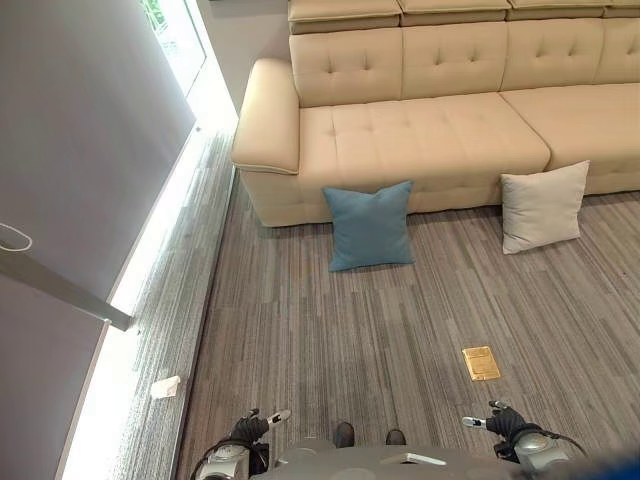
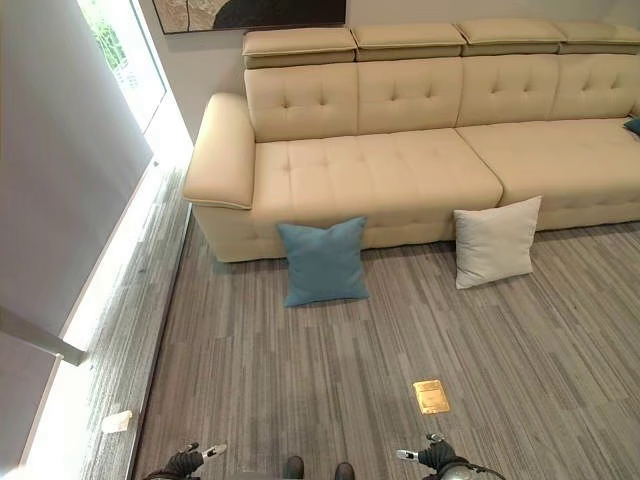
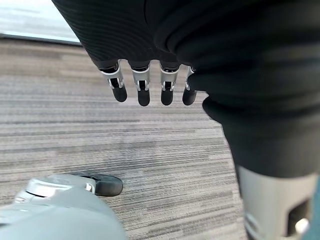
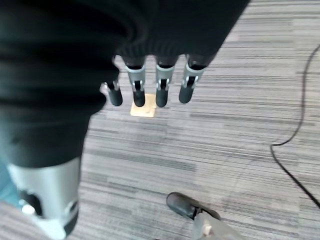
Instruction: Pick up all the scattered cushions and arrange them neatly on the sofa.
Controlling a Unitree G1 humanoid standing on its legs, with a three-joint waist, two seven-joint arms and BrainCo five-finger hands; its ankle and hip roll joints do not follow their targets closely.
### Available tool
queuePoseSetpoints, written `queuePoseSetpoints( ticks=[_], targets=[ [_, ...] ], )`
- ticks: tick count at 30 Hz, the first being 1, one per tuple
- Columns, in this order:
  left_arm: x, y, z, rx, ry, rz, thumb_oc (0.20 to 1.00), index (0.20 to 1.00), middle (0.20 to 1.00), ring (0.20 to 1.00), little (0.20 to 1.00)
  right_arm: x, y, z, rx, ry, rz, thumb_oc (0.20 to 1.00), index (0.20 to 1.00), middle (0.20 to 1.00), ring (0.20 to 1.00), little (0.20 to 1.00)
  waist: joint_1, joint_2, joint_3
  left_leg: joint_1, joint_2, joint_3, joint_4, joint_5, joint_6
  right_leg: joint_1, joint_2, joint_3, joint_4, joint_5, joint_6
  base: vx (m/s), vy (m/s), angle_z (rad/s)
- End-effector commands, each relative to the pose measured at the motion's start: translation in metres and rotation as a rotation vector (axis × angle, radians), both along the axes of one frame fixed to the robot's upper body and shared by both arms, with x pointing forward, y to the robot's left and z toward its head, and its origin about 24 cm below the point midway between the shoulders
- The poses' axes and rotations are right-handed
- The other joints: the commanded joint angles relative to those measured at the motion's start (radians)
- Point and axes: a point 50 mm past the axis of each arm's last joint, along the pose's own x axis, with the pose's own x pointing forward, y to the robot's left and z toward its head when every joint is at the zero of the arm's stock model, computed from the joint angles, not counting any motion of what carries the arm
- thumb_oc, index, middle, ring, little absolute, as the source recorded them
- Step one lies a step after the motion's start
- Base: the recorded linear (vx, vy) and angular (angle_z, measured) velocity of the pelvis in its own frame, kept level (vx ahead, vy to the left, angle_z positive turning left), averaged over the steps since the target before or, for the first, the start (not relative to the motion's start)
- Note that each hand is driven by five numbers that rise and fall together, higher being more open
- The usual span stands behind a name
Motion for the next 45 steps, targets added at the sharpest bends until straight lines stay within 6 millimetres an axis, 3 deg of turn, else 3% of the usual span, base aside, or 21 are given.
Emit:
queuePoseSetpoints(
  ticks=[1, 14, 17, 19, 24, 26, 33, 35, 36, 38, 39, 41, 42, 43, 45],
  targets=[
    [0.027, 0.009, 0.009, 0.063, -0.068, -0.030, 1.000, 1.000, 1.000, 1.000, 1.000, 0.009, 0.002, 0.002, -0.011, -0.030, 0.009, 1.000, 1.000, 1.000, 1.000, 1.000, -0.002, -0.034, 0.004, 0.005, -0.012, -0.133, -0.047, -0.034, -0.021, -0.002, -0.054, 0.056, 0.002, 0.086, 0.061, 0.01, -0.038, -0.03],
    [0.060, 0.002, 0.020, 0.082, -0.143, -0.123, 1.000, 1.000, 1.000, 1.000, 1.000, -0.011, 0.008, -0.005, 0.015, 0.000, -0.087, 1.000, 1.000, 1.000, 1.000, 1.000, -0.047, -0.045, 0.040, -0.023, 0.028, -0.164, -0.026, -0.025, -0.046, -0.011, -0.025, 0.074, 0.019, 0.064, 0.027, 0.02, -0.109, 0.10],
    [0.070, 0.001, 0.024, 0.082, -0.170, -0.136, 1.000, 1.000, 1.000, 1.000, 1.000, -0.006, 0.005, -0.003, -0.002, -0.020, -0.083, 1.000, 1.000, 1.000, 1.000, 1.000, -0.054, -0.070, 0.081, -0.148, 0.004, -0.168, 0.212, -0.040, -0.061, -0.017, -0.025, 0.073, 0.035, 0.074, 0.017, -0.03, -0.178, 0.68],
    [0.072, -0.001, 0.025, 0.080, -0.181, -0.137, 1.000, 1.000, 1.000, 1.000, 1.000, -0.002, 0.001, -0.001, -0.016, -0.033, -0.071, 1.000, 1.000, 1.000, 1.000, 1.000, -0.053, -0.073, 0.101, -0.224, 0.004, -0.124, 0.314, 0.000, -0.067, -0.007, -0.031, 0.061, 0.036, 0.075, 0.017, 0.03, -0.044, 0.35],
    [0.060, 0.001, 0.020, 0.078, -0.138, -0.131, 1.000, 1.000, 1.000, 1.000, 1.000, 0.002, 0.003, 0.000, -0.013, -0.034, -0.039, 1.000, 1.000, 1.000, 1.000, 1.000, -0.034, -0.072, 0.079, -0.230, -0.030, -0.052, 0.209, -0.035, -0.044, 0.015, -0.025, 0.069, 0.037, 0.057, 0.021, 0.16, 0.035, 0.02],
    [0.055, 0.003, 0.018, 0.072, -0.126, -0.121, 1.000, 1.000, 1.000, 1.000, 1.000, 0.006, 0.003, 0.001, -0.013, -0.043, -0.026, 1.000, 1.000, 1.000, 1.000, 1.000, -0.006, -0.066, 0.077, -0.297, -0.063, -0.023, 0.190, 0.002, -0.046, 0.034, -0.004, 0.090, 0.043, 0.044, 0.017, 0.22, 0.132, 0.00],
    [0.043, 0.016, 0.015, 0.101, -0.069, -0.099, 1.000, 1.000, 1.000, 1.000, 1.000, 0.023, 0.019, 0.002, 0.021, -0.074, 0.048, 1.000, 1.000, 1.000, 1.000, 1.000, 0.036, -0.086, 0.054, -0.168, -0.059, -0.077, 0.101, -0.029, 0.000, 0.015, -0.017, 0.117, 0.179, 0.025, 0.055, 0.20, 0.161, -0.45],
    [0.042, 0.018, 0.015, 0.104, -0.065, -0.097, 1.000, 1.000, 1.000, 1.000, 1.000, 0.029, 0.022, 0.004, 0.024, -0.086, 0.063, 1.000, 1.000, 1.000, 1.000, 1.000, 0.050, -0.083, 0.055, -0.147, -0.060, -0.084, 0.098, -0.029, 0.011, -0.014, -0.034, 0.102, 0.275, 0.062, 0.084, 0.14, 0.179, -0.41],
    [0.042, 0.021, 0.016, 0.111, -0.062, -0.095, 1.000, 1.000, 1.000, 1.000, 1.000, 0.035, 0.025, 0.005, 0.031, -0.099, 0.087, 1.000, 1.000, 1.000, 1.000, 1.000, 0.052, -0.076, 0.065, -0.121, -0.055, -0.097, 0.098, -0.027, 0.025, -0.073, -0.034, 0.099, 0.414, 0.147, 0.107, 0.13, 0.187, -0.42],
    [0.043, 0.024, 0.016, 0.116, -0.063, -0.090, 1.000, 1.000, 1.000, 1.000, 1.000, 0.042, 0.027, 0.008, 0.031, -0.121, 0.103, 1.000, 1.000, 1.000, 1.000, 1.000, 0.048, -0.056, 0.081, -0.101, -0.045, -0.112, 0.108, -0.023, 0.035, -0.126, -0.026, 0.079, 0.532, 0.183, 0.115, 0.15, 0.158, -0.13],
    [0.041, 0.025, 0.016, 0.118, -0.057, -0.090, 1.000, 1.000, 1.000, 1.000, 1.000, 0.047, 0.028, 0.009, 0.032, -0.138, 0.110, 1.000, 1.000, 1.000, 1.000, 1.000, 0.041, -0.047, 0.080, -0.069, -0.034, -0.128, 0.104, -0.022, 0.036, -0.173, -0.029, 0.045, 0.535, 0.166, 0.101, 0.16, 0.090, 0.23],
    [0.040, 0.025, 0.016, 0.121, -0.055, -0.093, 1.000, 1.000, 1.000, 1.000, 1.000, 0.049, 0.029, 0.010, 0.028, -0.140, 0.122, 1.000, 1.000, 1.000, 1.000, 1.000, 0.033, -0.049, 0.083, -0.045, -0.035, -0.144, 0.095, -0.026, 0.037, -0.191, -0.021, 0.038, 0.502, 0.145, 0.090, 0.22, 0.017, 0.09],
    [0.039, 0.025, 0.016, 0.122, -0.051, -0.092, 1.000, 1.000, 1.000, 1.000, 1.000, 0.052, 0.029, 0.011, 0.024, -0.145, 0.134, 1.000, 1.000, 1.000, 1.000, 1.000, 0.026, -0.051, 0.082, -0.014, -0.031, -0.153, 0.076, -0.038, 0.035, -0.219, -0.032, 0.015, 0.412, 0.117, 0.085, 0.24, -0.016, 0.05],
    [0.039, 0.025, 0.016, 0.122, -0.051, -0.092, 1.000, 1.000, 1.000, 1.000, 1.000, 0.052, 0.029, 0.011, 0.024, -0.145, 0.134, 1.000, 1.000, 1.000, 1.000, 1.000, 0.024, -0.049, 0.085, -0.008, -0.030, -0.155, 0.074, -0.039, 0.035, -0.213, -0.031, 0.012, 0.411, 0.115, 0.085, 0.25, -0.032, 0.03],
    [0.034, 0.024, 0.013, 0.117, -0.035, -0.091, 1.000, 1.000, 1.000, 1.000, 1.000, 0.056, 0.029, 0.013, 0.018, -0.152, 0.156, 1.000, 1.000, 1.000, 1.000, 1.000, 0.014, -0.053, 0.087, 0.035, -0.027, -0.163, 0.050, -0.058, 0.030, -0.260, -0.061, -0.047, 0.276, 0.128, 0.089, 0.24, -0.041, 0.04]
  ],
)
